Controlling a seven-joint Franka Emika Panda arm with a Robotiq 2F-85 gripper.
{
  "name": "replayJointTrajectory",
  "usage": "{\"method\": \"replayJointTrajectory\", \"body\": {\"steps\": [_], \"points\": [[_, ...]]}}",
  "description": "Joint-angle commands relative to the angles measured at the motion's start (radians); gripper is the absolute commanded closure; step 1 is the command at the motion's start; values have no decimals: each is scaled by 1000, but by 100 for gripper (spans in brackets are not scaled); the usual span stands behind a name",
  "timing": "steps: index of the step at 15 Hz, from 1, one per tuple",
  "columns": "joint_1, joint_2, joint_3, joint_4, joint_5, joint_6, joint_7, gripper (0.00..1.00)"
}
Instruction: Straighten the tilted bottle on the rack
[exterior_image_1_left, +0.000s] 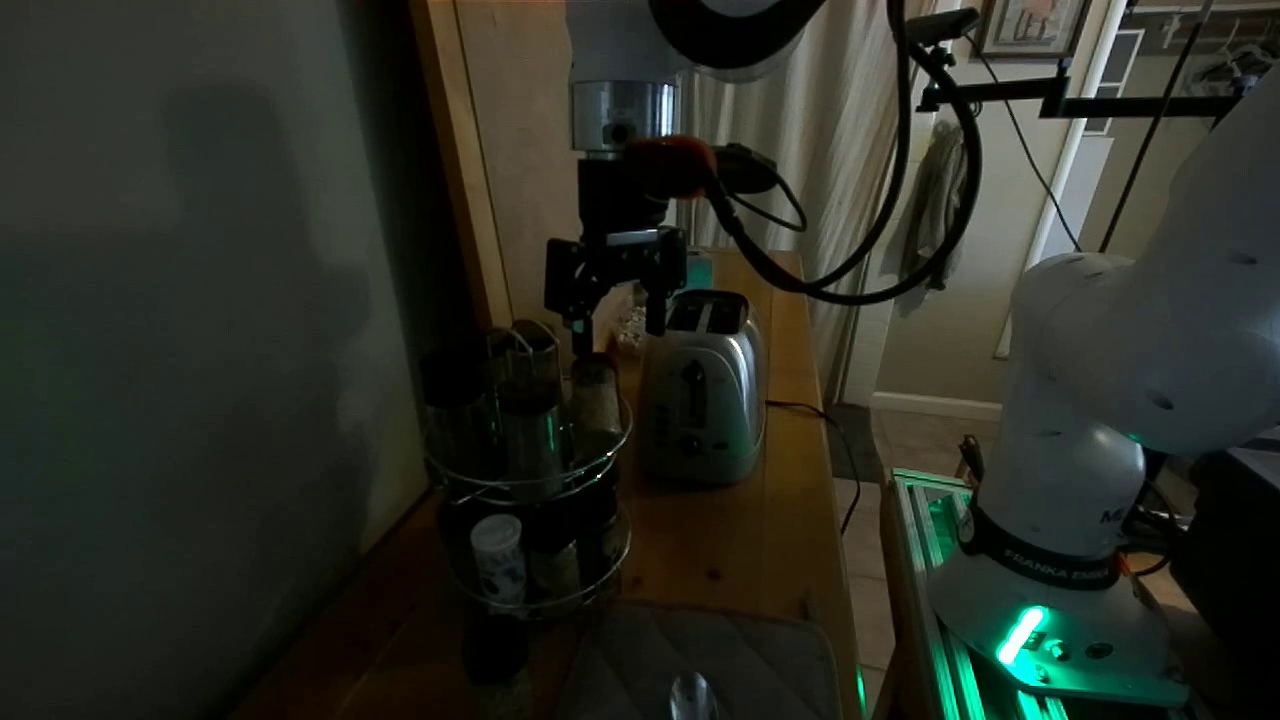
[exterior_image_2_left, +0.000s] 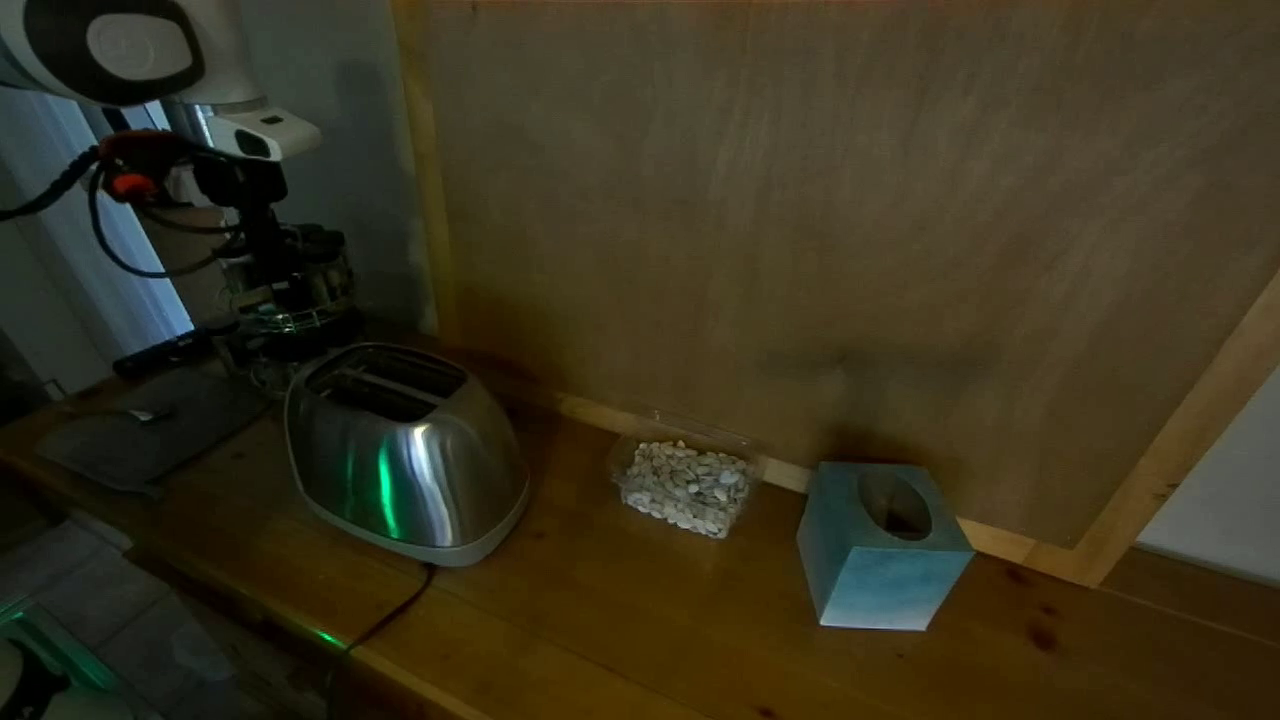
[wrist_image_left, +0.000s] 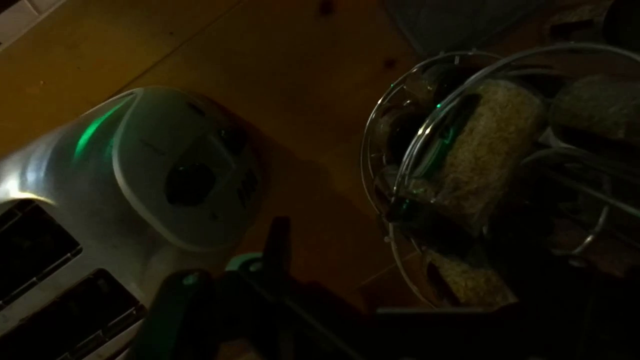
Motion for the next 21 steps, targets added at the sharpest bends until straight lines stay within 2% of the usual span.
{"method": "replayJointTrajectory", "body": {"steps": [1,8,10,11,16,18,20,21], "points": [[-1,0,-27,-39,78,51,-59,0],[2,-6,-66,-81,217,112,-158,0],[3,-3,-74,-84,249,110,-181,16],[3,-3,-75,-86,261,111,-187,34],[1,-8,-82,-89,318,123,-216,69],[1,-8,-83,-89,324,123,-225,24],[1,-7,-84,-90,324,121,-230,21],[1,-5,-84,-91,323,122,-232,16]]}}
